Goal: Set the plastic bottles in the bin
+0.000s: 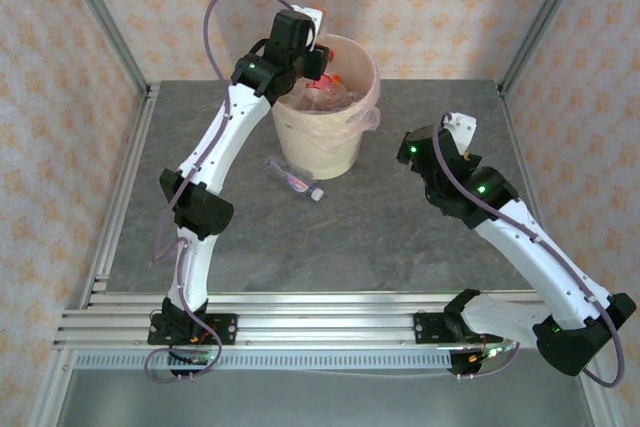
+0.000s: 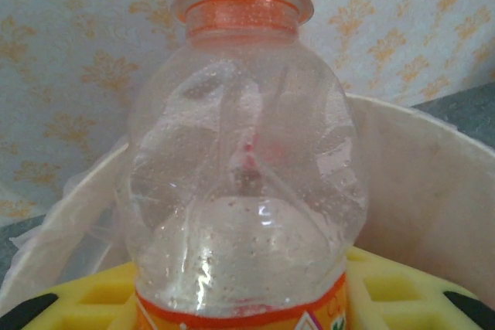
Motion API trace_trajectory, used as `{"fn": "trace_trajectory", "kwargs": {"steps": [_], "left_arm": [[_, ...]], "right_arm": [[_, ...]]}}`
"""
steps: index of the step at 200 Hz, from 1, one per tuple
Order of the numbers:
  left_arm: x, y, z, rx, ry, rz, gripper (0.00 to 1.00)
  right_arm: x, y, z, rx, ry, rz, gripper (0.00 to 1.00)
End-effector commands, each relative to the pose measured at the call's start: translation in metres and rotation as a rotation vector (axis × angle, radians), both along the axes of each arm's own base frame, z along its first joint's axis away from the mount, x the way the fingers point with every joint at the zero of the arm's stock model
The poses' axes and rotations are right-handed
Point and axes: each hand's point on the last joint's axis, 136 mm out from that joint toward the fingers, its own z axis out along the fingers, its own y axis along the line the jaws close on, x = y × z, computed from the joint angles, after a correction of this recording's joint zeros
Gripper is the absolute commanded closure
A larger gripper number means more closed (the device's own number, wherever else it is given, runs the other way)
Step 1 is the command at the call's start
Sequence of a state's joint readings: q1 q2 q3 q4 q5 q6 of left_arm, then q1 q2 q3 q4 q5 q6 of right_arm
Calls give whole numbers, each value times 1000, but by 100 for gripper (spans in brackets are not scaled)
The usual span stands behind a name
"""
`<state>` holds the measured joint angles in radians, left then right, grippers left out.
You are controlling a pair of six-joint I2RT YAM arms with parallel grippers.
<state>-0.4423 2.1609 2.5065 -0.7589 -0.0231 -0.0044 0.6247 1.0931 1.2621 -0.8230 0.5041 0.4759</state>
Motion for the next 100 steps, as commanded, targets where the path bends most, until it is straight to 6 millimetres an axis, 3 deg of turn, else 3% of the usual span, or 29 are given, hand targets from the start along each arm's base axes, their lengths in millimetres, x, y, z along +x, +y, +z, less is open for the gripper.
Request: {"fn": "trace_trajectory", "kwargs": {"steps": [1,54,100], "left_arm": [[-7,-2,7,11,6,-53,49],[-13,-13,-9,29,58,-134,20],[-20,-9,9,34,24,-135,13]], "right_arm": [[-2,-3,-10,-9,26,-15,1],[0,-1,-8,-6,25,-8,1],[3,2,-2,2,9,-1,1]]}}
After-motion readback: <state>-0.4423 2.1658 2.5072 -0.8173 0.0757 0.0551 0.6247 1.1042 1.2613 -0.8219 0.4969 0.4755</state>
